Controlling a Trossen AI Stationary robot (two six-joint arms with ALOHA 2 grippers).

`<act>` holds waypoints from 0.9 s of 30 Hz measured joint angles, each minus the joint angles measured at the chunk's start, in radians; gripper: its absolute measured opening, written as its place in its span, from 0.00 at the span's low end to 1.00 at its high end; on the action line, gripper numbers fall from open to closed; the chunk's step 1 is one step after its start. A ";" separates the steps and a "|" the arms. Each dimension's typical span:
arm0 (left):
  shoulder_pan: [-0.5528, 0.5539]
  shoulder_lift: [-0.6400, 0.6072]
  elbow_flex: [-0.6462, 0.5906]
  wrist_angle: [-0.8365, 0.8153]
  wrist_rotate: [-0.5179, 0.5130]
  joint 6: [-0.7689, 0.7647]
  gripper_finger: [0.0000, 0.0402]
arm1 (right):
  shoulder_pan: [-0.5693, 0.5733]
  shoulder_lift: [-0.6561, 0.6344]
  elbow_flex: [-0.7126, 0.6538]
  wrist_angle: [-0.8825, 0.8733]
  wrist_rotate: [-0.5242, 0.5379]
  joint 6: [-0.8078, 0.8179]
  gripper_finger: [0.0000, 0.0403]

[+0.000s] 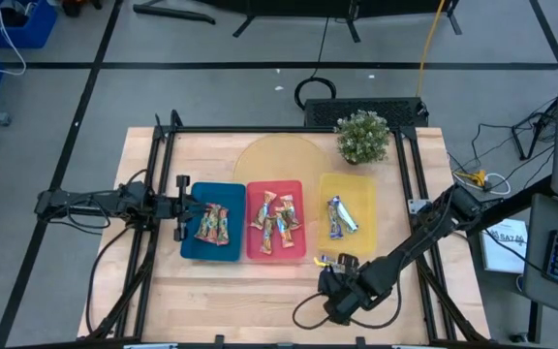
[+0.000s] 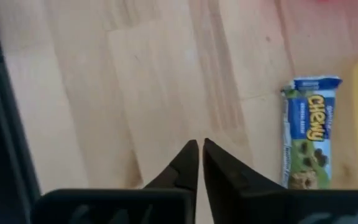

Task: Pick and place Granola Bars by type
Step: Put the blue granola bar into the yellow bin

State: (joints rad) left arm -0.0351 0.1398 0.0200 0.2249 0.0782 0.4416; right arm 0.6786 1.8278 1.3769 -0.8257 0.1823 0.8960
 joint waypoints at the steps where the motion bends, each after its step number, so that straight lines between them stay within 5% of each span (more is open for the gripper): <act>1: 0.000 0.000 0.000 -0.006 0.000 0.000 0.09 | -0.001 -0.001 0.000 0.001 -0.001 0.000 0.06; 16: 0.000 0.000 0.000 -0.021 -0.010 0.025 0.09 | -0.001 0.007 -0.075 -0.015 0.029 -0.041 0.51; 27: 0.000 0.000 0.000 -0.020 -0.037 0.027 0.09 | -0.001 0.007 -0.125 -0.024 0.086 -0.023 0.57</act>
State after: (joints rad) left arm -0.0349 0.1398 0.0200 0.2050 0.0417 0.4690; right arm 0.6777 1.8351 1.2518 -0.8495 0.2680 0.8733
